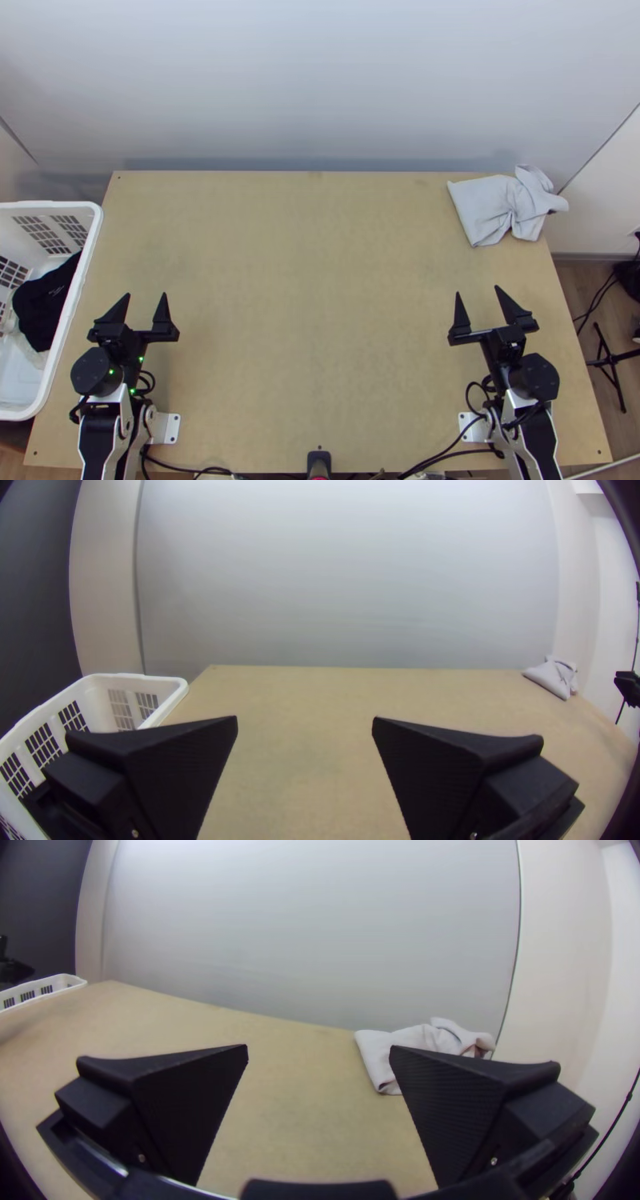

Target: Fold the t-shirt

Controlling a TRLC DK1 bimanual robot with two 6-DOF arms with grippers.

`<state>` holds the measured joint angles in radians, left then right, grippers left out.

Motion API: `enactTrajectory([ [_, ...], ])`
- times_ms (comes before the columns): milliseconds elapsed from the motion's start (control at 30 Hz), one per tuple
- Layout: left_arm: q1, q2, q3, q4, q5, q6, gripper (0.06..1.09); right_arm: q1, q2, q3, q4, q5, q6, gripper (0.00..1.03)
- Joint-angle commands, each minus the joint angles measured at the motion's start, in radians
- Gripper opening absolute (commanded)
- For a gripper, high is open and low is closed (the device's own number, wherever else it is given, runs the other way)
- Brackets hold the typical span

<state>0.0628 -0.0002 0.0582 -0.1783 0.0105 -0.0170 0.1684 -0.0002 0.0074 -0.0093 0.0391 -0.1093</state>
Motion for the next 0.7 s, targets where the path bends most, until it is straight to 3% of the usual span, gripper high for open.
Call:
enactTrajectory([
  [0, 0.000, 0.000, 0.000, 0.000, 0.000, 0.000, 1.04, 0.000, 0.000, 0.000, 0.000, -0.001, 0.000, 0.99],
  [667, 0.000, 0.000, 0.000, 0.000, 0.002, -0.011, 1.04, 0.000, 0.000, 0.000, 0.000, 0.001, 0.000, 0.99],
])
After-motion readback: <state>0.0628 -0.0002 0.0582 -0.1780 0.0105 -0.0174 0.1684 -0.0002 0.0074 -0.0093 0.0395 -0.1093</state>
